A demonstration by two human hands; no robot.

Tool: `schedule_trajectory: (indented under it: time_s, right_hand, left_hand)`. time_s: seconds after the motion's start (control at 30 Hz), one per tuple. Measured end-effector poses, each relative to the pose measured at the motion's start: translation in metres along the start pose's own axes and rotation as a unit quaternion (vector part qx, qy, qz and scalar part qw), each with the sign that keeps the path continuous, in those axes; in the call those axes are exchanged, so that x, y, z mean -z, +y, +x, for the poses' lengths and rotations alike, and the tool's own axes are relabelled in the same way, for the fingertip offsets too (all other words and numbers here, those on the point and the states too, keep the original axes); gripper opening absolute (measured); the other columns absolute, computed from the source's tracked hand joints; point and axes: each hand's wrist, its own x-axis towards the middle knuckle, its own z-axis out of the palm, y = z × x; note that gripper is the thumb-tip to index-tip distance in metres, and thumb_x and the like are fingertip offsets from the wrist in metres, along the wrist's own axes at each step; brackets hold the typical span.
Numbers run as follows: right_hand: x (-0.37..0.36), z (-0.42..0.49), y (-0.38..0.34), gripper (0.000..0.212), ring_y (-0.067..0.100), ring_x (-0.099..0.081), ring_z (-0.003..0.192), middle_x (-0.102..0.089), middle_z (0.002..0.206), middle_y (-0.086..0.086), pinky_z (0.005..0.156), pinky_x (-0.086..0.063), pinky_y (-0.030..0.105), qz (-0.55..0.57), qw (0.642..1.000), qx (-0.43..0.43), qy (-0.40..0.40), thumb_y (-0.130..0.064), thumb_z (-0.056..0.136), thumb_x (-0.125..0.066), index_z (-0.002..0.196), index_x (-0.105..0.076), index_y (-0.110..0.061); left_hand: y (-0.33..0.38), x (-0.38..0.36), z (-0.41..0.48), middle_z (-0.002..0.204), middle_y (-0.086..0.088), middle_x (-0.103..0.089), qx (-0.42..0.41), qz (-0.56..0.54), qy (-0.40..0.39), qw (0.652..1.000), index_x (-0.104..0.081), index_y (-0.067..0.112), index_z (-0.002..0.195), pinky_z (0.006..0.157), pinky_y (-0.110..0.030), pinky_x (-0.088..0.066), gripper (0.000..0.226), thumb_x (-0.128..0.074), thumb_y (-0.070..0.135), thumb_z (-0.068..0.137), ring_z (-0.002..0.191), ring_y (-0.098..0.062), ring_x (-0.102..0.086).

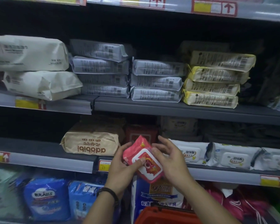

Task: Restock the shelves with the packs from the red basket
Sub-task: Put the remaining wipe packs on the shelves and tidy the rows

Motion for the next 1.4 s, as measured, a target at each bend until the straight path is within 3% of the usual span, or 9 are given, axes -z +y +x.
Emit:
schedule_trajectory:
  time_s: [0.13, 0.33, 0.5, 0.57, 0.77, 1.03, 1.23, 1.3, 1.4]
  right_hand:
    - [-0.002, -0.011, 0.018, 0.06, 0.014, -0.061, 0.125, -0.056, 0.141, -0.004, 0.097, -0.061, 0.038, -0.043, 0.993, -0.037, 0.107, -0.051, 0.089, -0.077, 0.142, -0.053, -0.035]
    - [-0.019, -0.01, 0.011, 0.052, 0.015, -0.076, 0.107, -0.076, 0.121, 0.0, 0.096, -0.063, 0.043, 0.151, 0.982, -0.066, 0.097, -0.016, 0.098, -0.074, 0.143, -0.052, -0.029]
    - [-0.022, 0.013, 0.003, 0.067, 0.005, -0.069, 0.115, -0.072, 0.126, -0.009, 0.104, -0.058, 0.036, 0.11, 0.982, -0.011, 0.153, -0.01, 0.097, -0.074, 0.155, -0.044, -0.023]
    - [-0.027, 0.017, 0.011, 0.067, 0.002, -0.067, 0.117, -0.071, 0.129, -0.01, 0.103, -0.056, 0.031, 0.062, 0.985, 0.001, 0.159, -0.013, 0.097, -0.075, 0.156, -0.044, -0.024]
    - [-0.048, 0.012, 0.045, 0.072, 0.008, -0.07, 0.116, -0.069, 0.131, -0.012, 0.099, -0.062, 0.041, -0.081, 0.98, -0.002, 0.181, -0.02, 0.098, -0.073, 0.159, -0.038, -0.037]
    - [-0.042, 0.005, 0.041, 0.026, 0.004, -0.07, 0.097, -0.071, 0.111, -0.01, 0.083, -0.059, 0.023, -0.111, 0.976, -0.026, 0.186, -0.014, 0.101, -0.068, 0.122, -0.057, -0.024]
    - [-0.035, -0.005, 0.035, 0.048, -0.006, -0.064, 0.093, -0.071, 0.103, -0.018, 0.07, -0.044, 0.006, -0.152, 0.982, -0.049, 0.098, 0.003, 0.091, -0.061, 0.123, -0.06, -0.033]
    - [-0.031, -0.007, 0.033, 0.053, -0.006, -0.064, 0.094, -0.071, 0.106, -0.019, 0.069, -0.045, 0.005, -0.167, 0.983, -0.05, 0.057, 0.003, 0.09, -0.062, 0.125, -0.058, -0.037]
    - [-0.034, -0.018, 0.027, 0.051, 0.003, -0.066, 0.105, -0.07, 0.117, -0.016, 0.08, -0.05, 0.013, -0.139, 0.986, -0.062, 0.061, -0.005, 0.09, -0.068, 0.132, -0.058, -0.033]
  left_hand:
    - [0.005, -0.002, 0.009, 0.112, -0.006, -0.078, -0.016, -0.061, 0.032, 0.998, -0.063, 0.03, 0.127, 0.081, -0.044, -0.066, 0.051, -0.083, 0.012, 0.083, 0.096, -0.022, -0.079]
    - [0.002, -0.001, 0.014, 0.118, -0.005, -0.073, -0.039, -0.031, 0.039, 0.998, -0.063, 0.034, 0.123, 0.08, -0.041, -0.065, 0.041, -0.079, 0.016, 0.089, 0.099, -0.019, -0.078]
    - [-0.004, 0.01, 0.033, 0.13, 0.005, -0.039, -0.113, 0.289, 0.129, 0.942, -0.061, 0.04, 0.133, 0.102, -0.029, -0.048, 0.048, -0.079, 0.04, 0.088, 0.123, -0.014, -0.048]
    - [-0.007, 0.008, 0.035, 0.122, 0.007, -0.049, -0.135, 0.304, 0.116, 0.936, -0.062, 0.034, 0.136, 0.089, -0.012, -0.045, 0.043, -0.073, 0.029, 0.095, 0.11, -0.006, -0.056]
    - [-0.021, -0.005, 0.036, 0.11, 0.021, -0.067, -0.122, 0.325, 0.064, 0.936, -0.056, 0.038, 0.129, 0.079, -0.005, -0.047, 0.041, -0.064, 0.012, 0.099, 0.097, 0.008, -0.062]
    - [-0.023, -0.013, 0.032, 0.117, 0.011, -0.064, -0.109, 0.314, 0.092, 0.939, -0.052, 0.035, 0.127, 0.092, -0.026, -0.052, 0.056, -0.057, -0.007, 0.09, 0.109, -0.007, -0.061]
    - [-0.022, -0.008, 0.029, 0.112, 0.012, -0.066, -0.112, 0.347, 0.053, 0.93, -0.054, 0.035, 0.132, 0.092, -0.025, -0.055, 0.067, -0.054, -0.009, 0.083, 0.108, -0.007, -0.063]
    - [-0.017, -0.004, 0.028, 0.114, 0.015, -0.067, -0.101, 0.346, 0.031, 0.932, -0.053, 0.037, 0.135, 0.087, -0.017, -0.053, 0.062, -0.056, -0.004, 0.089, 0.106, -0.001, -0.063]
    - [-0.011, 0.005, 0.023, 0.125, 0.011, -0.068, -0.068, 0.314, 0.052, 0.945, -0.046, 0.029, 0.148, 0.098, -0.029, -0.055, 0.059, -0.062, 0.008, 0.095, 0.112, -0.007, -0.065]
